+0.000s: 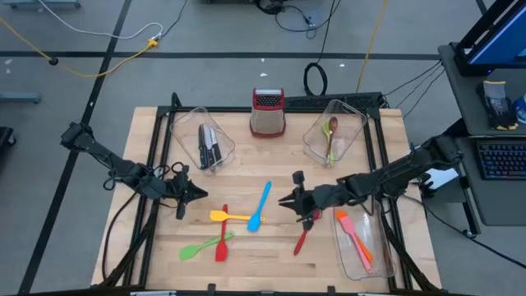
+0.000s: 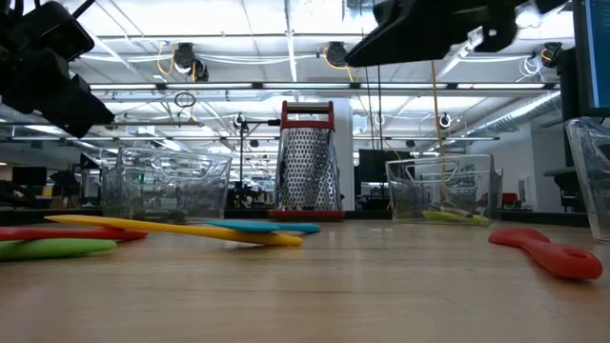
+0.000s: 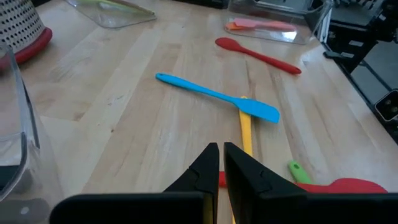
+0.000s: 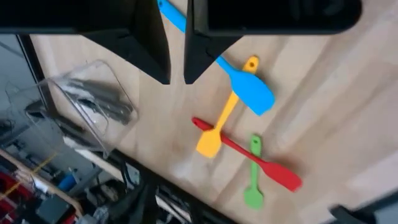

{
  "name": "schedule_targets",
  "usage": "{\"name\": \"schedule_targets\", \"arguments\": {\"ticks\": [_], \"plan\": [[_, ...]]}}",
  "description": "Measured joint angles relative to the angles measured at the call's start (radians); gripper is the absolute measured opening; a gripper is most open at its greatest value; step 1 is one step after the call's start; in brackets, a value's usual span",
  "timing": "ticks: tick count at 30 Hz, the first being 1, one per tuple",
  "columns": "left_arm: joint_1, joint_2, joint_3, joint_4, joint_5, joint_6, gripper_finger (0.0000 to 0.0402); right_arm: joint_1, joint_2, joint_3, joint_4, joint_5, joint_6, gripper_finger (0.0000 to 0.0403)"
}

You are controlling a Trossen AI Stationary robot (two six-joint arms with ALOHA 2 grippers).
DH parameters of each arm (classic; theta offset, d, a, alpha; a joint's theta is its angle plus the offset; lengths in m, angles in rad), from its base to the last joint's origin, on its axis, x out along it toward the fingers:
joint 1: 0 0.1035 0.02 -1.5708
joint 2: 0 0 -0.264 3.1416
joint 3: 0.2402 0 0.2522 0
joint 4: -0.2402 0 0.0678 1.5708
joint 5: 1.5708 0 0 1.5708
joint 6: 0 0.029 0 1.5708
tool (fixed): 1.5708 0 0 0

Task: Pick & Place Kitchen Items
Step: Put the blue spatula into the bottom right transparent bin

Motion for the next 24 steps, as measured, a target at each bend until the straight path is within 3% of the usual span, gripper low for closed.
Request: {"name": "schedule_targets", "arguments": {"ticks": [3,6,14,18,24], "plan": [[0.0,0.0,0.0,0.023,-0.026,-0.001,0.0026,-0.016,0.033,0.019,0.01,0.001,0.0,0.006],[0.0,0.018,0.0,0.114,-0.126,0.003,0.0026,-0.016,0.038,0.019,0.021,0.002,-0.027,0.0074],[0.002,0.209,0.016,0.474,-0.152,0.326,0.0026,-0.016,0.031,0.019,0.034,0.002,-0.045,0.0081],[0.021,0.377,0.129,0.44,-0.169,0.351,0.0026,-0.014,0.031,0.019,0.03,0.002,-0.045,0.0078],[0.075,0.664,0.407,0.126,-0.165,0.424,0.0026,-0.013,0.022,0.018,0.009,0.002,-0.042,0.0078]]}}
